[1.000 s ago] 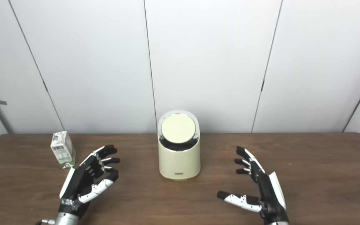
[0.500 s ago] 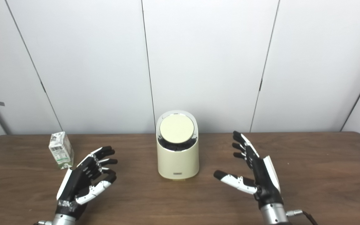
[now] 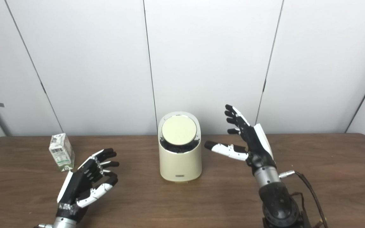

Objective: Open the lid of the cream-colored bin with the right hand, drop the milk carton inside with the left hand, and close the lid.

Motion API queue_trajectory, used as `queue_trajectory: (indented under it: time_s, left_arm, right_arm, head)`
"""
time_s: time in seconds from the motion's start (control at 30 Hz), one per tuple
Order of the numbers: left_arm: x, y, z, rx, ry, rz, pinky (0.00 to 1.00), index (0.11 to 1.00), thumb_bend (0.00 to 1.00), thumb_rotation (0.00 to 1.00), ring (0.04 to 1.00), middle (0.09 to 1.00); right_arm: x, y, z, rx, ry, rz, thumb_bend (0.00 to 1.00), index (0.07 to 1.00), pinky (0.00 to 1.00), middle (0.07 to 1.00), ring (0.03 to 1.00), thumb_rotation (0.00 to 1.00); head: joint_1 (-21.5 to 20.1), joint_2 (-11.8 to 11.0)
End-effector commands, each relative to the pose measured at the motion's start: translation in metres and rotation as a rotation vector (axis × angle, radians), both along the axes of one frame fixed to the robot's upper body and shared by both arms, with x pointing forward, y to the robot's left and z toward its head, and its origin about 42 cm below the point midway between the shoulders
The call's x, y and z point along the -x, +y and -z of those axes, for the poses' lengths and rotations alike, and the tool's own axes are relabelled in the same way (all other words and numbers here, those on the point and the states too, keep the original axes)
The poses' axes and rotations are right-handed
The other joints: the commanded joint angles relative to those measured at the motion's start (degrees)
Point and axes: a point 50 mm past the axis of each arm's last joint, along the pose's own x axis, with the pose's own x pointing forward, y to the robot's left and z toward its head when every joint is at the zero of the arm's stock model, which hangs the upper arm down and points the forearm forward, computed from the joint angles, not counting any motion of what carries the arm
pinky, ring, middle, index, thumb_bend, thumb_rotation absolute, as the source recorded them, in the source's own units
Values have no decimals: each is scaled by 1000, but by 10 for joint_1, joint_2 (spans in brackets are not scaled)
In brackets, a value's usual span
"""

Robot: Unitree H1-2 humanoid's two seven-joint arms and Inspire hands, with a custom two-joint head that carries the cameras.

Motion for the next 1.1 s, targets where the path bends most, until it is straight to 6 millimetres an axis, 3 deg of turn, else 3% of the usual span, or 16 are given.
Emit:
queue_trajectory:
  time_s: [0.0, 0.33, 0.73, 1.07]
  left_arm:
    - [0, -1, -11, -2, -54, 0, 565, 834, 697, 262, 721, 812]
    - [-2, -3, -9, 0, -51, 4, 581, 834, 692, 254, 736, 822]
    - [-2, -8, -9, -13, -55, 12, 585, 833, 714, 255, 736, 819]
    - [-3, -13, -10, -11, -60, 19, 594, 836, 705, 232, 744, 827]
  right_arm:
    - [-9, 8, -37, 28, -87, -16, 894, 920, 777, 903, 884, 475]
    - [-29, 28, -57, 118, -85, -33, 860, 931, 670, 910, 862, 451]
    - [-50, 50, -58, 150, -48, -45, 849, 914, 668, 909, 858, 365]
    - [-58, 61, -58, 198, -30, -57, 859, 937, 810, 931, 919, 362]
  head:
    - [-1, 0]
    - [1, -1]
    - [7, -4]
    - [11, -3]
